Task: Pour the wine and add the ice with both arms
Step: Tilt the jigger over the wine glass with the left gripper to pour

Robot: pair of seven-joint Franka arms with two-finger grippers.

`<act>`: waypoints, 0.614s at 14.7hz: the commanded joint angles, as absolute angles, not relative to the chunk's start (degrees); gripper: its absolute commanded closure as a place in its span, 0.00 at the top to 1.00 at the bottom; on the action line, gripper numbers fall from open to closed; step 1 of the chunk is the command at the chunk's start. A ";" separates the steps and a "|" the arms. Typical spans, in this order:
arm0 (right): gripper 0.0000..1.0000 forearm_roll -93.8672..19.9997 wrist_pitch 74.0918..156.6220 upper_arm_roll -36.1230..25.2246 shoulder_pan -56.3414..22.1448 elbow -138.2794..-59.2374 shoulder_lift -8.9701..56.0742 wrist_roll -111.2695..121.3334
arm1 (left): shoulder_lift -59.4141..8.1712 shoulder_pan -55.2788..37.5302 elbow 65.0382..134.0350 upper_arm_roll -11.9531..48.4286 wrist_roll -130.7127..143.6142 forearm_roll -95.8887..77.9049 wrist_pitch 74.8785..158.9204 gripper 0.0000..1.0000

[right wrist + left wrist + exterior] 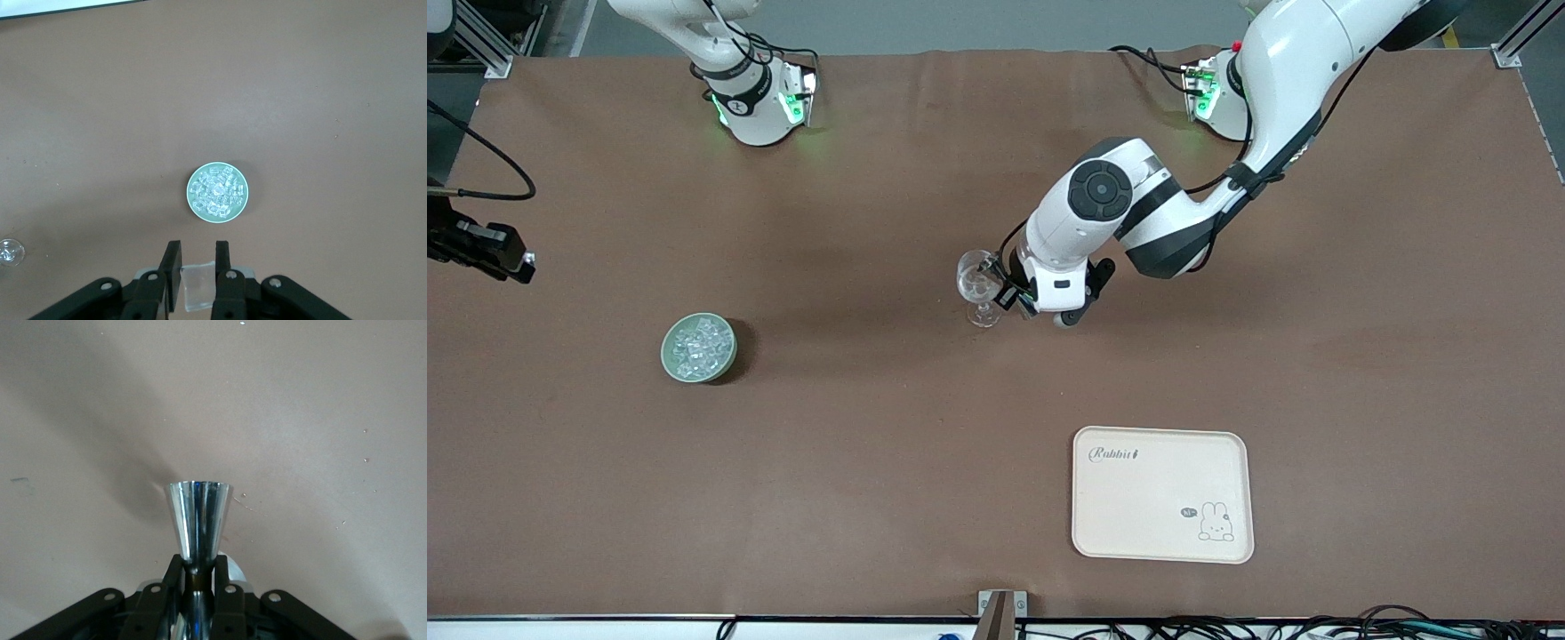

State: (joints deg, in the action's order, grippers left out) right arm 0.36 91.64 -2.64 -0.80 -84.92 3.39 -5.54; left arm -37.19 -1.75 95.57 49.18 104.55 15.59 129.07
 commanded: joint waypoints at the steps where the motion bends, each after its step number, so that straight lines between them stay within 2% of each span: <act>1: 0.01 -0.26 92.37 -2.64 -0.97 -86.40 1.93 -6.15 | -36.04 -1.14 94.92 49.92 105.73 13.99 127.62 0.01; 9: 0.01 -0.26 92.28 -2.64 -2.28 -86.31 1.93 -6.77 | -34.63 -0.18 93.69 48.35 100.13 0.20 127.62 0.01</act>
State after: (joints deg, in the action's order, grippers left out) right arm 0.33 91.66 -2.64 -1.17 -84.92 3.39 -5.55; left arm -36.94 -0.85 93.46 49.18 103.03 4.83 128.92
